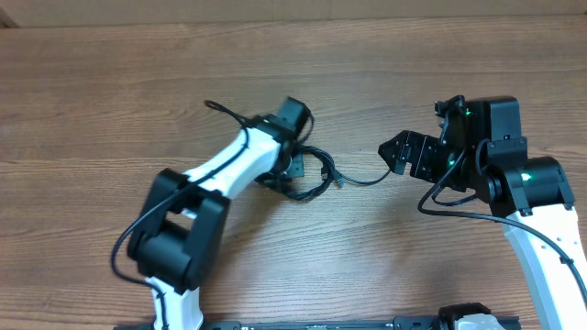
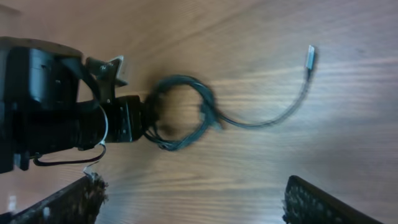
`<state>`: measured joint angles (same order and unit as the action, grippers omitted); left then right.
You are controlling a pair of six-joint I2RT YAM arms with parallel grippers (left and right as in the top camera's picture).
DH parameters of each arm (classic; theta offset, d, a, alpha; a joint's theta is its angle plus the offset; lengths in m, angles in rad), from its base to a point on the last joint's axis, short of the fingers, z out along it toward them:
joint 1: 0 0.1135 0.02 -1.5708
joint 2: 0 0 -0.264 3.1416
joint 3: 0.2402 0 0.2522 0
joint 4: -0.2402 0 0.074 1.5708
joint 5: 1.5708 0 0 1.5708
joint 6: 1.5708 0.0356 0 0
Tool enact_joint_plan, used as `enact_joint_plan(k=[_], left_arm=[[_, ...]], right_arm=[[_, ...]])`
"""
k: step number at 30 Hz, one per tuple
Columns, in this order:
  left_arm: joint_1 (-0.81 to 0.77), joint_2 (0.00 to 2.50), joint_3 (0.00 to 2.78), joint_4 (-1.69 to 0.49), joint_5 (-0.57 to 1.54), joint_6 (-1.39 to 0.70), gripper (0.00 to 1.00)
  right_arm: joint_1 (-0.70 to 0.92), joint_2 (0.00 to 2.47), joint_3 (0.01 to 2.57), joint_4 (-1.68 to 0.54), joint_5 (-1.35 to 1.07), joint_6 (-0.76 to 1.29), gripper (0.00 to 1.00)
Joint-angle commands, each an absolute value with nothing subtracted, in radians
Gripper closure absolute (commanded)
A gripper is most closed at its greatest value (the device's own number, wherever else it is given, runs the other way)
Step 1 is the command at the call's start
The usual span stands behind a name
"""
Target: Untangle cables
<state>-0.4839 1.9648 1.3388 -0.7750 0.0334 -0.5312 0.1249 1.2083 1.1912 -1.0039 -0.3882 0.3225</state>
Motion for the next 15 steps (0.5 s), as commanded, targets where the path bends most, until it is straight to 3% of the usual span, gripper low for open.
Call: enact_joint_plan(k=[1,9,15], left_arm=[[-0.409,1.755,1.452,-0.802,0.437,-0.138,0.96],[-0.306,1.654,1.468,-0.959,0.802,0.145,0.96],[-0.286,1.655,1.468,-0.986,0.843,0.191,0.96]], right_arm=[[0.122,1.209,1.216,-0.96,-0.474,0.363,0.12],[0.123,1.279,1.216,-0.844,-0.583,0.479,0.17],[0.124,1.345,1.216,-0.783,-0.725,0.48,0.25]])
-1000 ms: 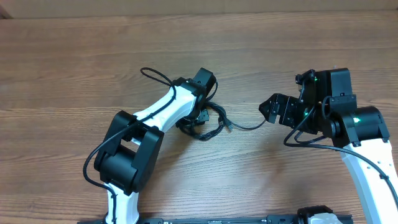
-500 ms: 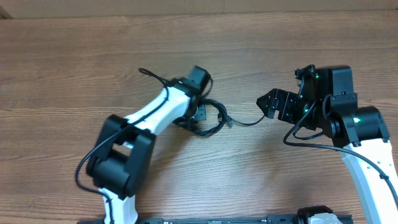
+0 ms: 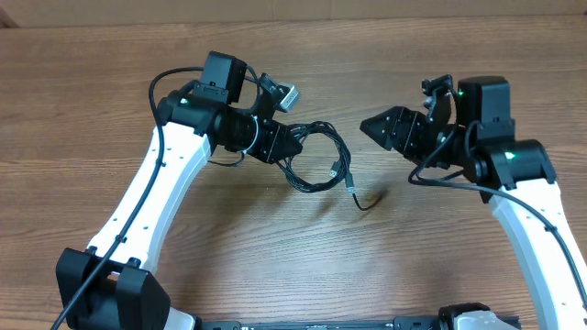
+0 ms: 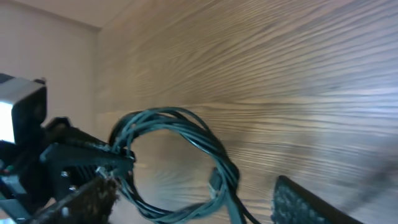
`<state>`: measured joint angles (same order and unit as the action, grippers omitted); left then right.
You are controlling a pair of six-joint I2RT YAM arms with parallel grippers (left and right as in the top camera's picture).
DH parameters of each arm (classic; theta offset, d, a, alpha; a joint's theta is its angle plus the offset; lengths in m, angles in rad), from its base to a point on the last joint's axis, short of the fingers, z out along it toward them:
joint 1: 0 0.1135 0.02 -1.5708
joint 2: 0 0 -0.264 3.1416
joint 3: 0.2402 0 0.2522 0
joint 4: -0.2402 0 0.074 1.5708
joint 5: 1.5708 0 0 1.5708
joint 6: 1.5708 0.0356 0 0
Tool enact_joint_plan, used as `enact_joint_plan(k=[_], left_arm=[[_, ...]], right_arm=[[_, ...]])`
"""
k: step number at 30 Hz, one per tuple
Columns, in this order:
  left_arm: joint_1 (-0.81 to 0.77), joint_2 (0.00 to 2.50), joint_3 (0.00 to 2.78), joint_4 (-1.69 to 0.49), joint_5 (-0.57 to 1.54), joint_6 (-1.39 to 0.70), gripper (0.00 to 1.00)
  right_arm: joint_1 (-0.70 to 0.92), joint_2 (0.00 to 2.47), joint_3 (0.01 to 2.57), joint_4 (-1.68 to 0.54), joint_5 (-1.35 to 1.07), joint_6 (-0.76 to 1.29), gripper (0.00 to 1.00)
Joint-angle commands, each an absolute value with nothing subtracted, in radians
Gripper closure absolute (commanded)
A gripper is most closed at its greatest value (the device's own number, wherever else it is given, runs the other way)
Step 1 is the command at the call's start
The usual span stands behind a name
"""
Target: Untangle cables
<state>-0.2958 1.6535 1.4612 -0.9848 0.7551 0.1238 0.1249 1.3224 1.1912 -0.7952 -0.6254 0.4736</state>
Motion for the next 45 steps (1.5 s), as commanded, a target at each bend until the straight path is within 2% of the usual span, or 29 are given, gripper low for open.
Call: enact_joint_plan(k=[1,5,8,12,17,22,24,25,26,28,37,40,45], left_arm=[[-0.286,1.655,1.468,-0.985,0.843,0.184,0.96],[-0.263,1.655,1.468,-0.938,0.761,0.016,0.96],[-0.241,1.655,1.468,-0.896,0.752,-0.052,0.96],[-0.241,1.655,1.468,-0.894,0.751,-0.052,0.96],[-0.241,1.655,1.468,-0.892,0.752,-0.06,0.96],[-0.24,1.655,1.468,-0.9,0.785,-0.06,0.95],[-0.24,1.655,1.468,-0.901,0.805,-0.06,0.96],[-0.24,1.655,1.468,-0.903,0.805,-0.064,0.96],[-0.235,1.655,1.468,-0.905,0.801,-0.084,0.96],[-0.216,1.655,1.468,-0.904,0.773,-0.13,0.96],[-0.124,1.655,1.468,-0.921,0.336,-0.339,0.96],[-0.125,1.656,1.468,-0.936,0.247,-0.348,0.96],[-0.131,1.663,1.465,-0.949,0.237,-0.356,0.96]], right_arm=[[0.125,1.351,1.216,-0.784,-0.728,0.48,0.26],[0.125,1.375,1.213,-0.832,-0.717,0.479,0.3],[0.141,1.409,1.201,-0.869,-0.612,0.479,0.3],[0.207,1.491,1.196,-0.823,-0.595,0.479,0.3],[0.326,1.593,1.196,-0.659,-0.55,0.481,0.3],[0.342,1.695,1.196,-0.57,-0.525,0.486,0.31],[0.341,1.732,1.196,-0.552,-0.539,0.45,0.42],[0.341,1.739,1.196,-0.546,-0.554,0.436,0.54],[0.341,1.742,1.196,-0.54,-0.582,0.437,0.8],[0.339,1.732,1.198,-0.54,-0.643,0.429,0.94],[0.339,1.561,1.198,-0.654,-0.92,0.198,0.96],[0.339,1.489,1.198,-0.661,-1.039,0.153,0.96],[0.339,1.436,1.198,-0.628,-1.21,0.15,0.96]])
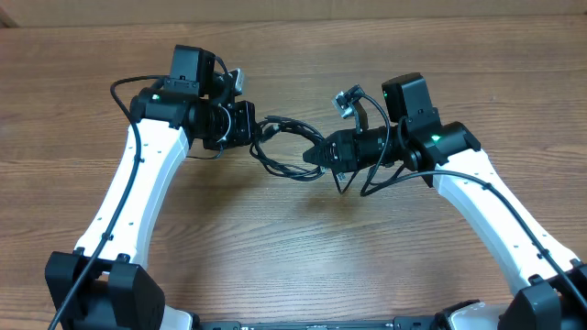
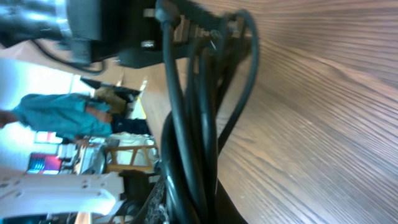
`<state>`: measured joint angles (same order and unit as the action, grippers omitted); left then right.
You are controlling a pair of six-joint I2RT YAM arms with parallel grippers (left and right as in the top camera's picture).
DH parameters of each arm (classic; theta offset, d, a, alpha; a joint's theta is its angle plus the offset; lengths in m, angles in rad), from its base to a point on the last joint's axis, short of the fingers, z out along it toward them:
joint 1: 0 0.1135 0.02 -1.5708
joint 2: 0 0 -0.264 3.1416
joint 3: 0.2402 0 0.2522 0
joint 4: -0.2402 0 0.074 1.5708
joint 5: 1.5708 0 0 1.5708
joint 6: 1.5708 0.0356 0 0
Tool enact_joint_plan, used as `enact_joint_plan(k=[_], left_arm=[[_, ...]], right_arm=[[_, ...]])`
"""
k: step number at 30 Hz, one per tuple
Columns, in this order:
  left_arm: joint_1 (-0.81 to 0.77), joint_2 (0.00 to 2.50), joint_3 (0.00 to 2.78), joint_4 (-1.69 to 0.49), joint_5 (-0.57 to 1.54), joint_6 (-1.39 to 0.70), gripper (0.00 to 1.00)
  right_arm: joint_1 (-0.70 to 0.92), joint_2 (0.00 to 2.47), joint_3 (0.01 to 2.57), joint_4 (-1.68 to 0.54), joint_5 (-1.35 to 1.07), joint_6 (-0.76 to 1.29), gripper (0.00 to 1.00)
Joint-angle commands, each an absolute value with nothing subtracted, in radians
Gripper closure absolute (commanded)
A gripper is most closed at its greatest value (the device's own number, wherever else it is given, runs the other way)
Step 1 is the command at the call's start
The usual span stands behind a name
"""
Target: Untangle cables
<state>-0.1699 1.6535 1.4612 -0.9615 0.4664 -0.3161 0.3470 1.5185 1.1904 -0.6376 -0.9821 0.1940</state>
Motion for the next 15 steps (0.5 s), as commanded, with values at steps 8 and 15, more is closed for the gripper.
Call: enact_joint_plan(k=[8,15], left_arm=[[-0.184,1.664,1.391,-0.94,0.229,-0.351,0.96],[-0.182,1.664,1.353,-0.916,0.229,-0.344,0.96]], right_arm=[[0.302,1.434,1.198,-0.215,-1.472,0.447,0.96],[0.203,1.435,1.198,-0.166,-1.367,0.599,0.96]])
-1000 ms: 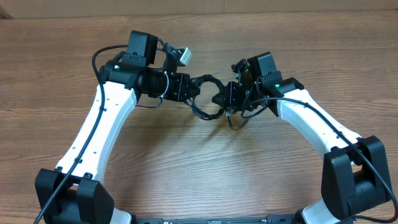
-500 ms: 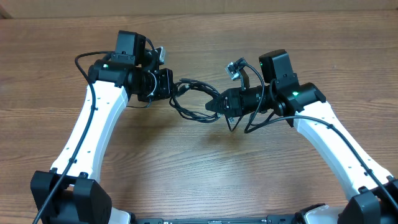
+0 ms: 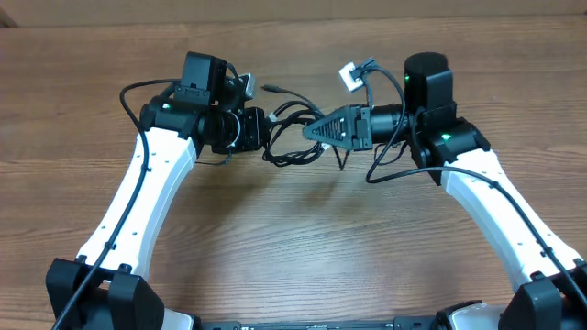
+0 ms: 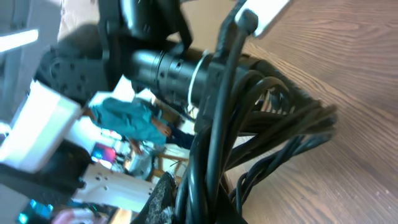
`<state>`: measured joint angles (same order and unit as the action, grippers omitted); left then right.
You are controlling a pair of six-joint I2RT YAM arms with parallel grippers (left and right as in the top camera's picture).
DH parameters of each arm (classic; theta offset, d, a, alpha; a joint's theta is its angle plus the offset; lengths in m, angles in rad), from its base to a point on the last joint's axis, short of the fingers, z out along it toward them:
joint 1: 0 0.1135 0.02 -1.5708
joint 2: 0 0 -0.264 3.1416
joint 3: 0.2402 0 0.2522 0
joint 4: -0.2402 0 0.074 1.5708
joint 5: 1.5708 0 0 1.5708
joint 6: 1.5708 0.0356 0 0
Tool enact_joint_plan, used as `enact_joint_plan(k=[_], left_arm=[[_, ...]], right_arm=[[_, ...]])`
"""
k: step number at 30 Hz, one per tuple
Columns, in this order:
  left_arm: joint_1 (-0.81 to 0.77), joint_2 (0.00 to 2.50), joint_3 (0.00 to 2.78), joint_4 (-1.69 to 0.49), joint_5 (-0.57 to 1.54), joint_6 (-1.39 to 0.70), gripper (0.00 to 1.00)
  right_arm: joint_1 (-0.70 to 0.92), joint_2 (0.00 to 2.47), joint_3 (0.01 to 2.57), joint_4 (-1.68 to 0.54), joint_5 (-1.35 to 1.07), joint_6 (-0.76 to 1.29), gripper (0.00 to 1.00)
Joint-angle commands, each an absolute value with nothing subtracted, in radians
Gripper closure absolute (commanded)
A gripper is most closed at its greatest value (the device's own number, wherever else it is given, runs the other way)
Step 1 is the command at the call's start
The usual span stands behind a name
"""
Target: Untangle cables
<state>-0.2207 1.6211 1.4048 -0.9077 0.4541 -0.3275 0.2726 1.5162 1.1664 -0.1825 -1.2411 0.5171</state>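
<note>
A tangled bundle of dark cables (image 3: pixel 289 137) hangs above the wooden table (image 3: pixel 293 238), between my two grippers. My left gripper (image 3: pixel 263 129) is shut on its left side. From the right, my right gripper (image 3: pixel 313 131) is shut on the other side. In the right wrist view the strands (image 4: pixel 249 149) run up out of the right gripper (image 4: pixel 199 208), past one textured finger (image 4: pixel 163 198), toward the left arm's black wrist (image 4: pixel 168 62). One thin cable end (image 3: pixel 267 89) sticks out to the far side. A loose strand (image 3: pixel 341 161) dangles below the right gripper.
Both white arms arch in from the near edge, the left arm (image 3: pixel 138 202) and the right arm (image 3: pixel 495 211). The arms' own cables (image 3: pixel 390 156) loop beside the wrists. Bare wood lies all round.
Both grippers still hold the bundle. The right gripper now sits farther from me and the left a little closer to it. The bundle looks more bunched, with one end poking out.
First my left gripper was at the coil lying on the table, with the right gripper open and apart. Then the left held the coil off the table, the right still open. Later the right gripper was shut on the coil's other side, and both hold it now.
</note>
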Motion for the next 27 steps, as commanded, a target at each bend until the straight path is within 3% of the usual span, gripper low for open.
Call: enact_joint_plan(k=[1,5,12,13,15,16,17,20,23,27], left_arm=[[-0.182,1.664,1.353,-0.909,0.234,-0.344,0.96],[-0.182,1.664,1.353,-0.864,0.357,-0.286,0.96],[-0.182,1.664,1.353,-0.731,0.838,0.007,0.96],[-0.182,1.664,1.353,-0.725,0.867,0.033,0.96],[-0.182,1.664,1.353,-0.729,0.874,0.058,0.96],[-0.182,1.664,1.353,-0.737,0.873,0.074,0.96],[-0.182,1.664,1.353,-0.741,0.872,0.083,0.96],[-0.182,1.664,1.353,-0.786,0.788,0.123,0.96],[-0.182,1.664,1.356,-0.848,0.791,0.205,0.96],[-0.182,1.664,1.391,-0.931,0.918,0.321,0.96]], right_arm=[[0.188,1.435,1.198,-0.194,-1.331,0.599,0.96],[0.163,1.435,1.198,-0.392,-1.071,0.598,0.96],[0.163,1.435,1.198,-0.657,-0.657,0.577,0.94],[0.163,1.435,1.198,-0.689,-0.597,0.577,0.9],[0.163,1.436,1.198,-0.751,-0.498,0.576,0.7],[0.163,1.436,1.198,-0.784,-0.451,0.574,0.46],[0.163,1.436,1.198,-0.794,-0.439,0.567,0.39],[0.163,1.435,1.198,-0.806,-0.485,0.368,0.25],[0.163,1.435,1.2,-0.789,-0.61,0.233,0.2],[0.171,1.436,1.2,-0.767,-0.657,0.203,0.13]])
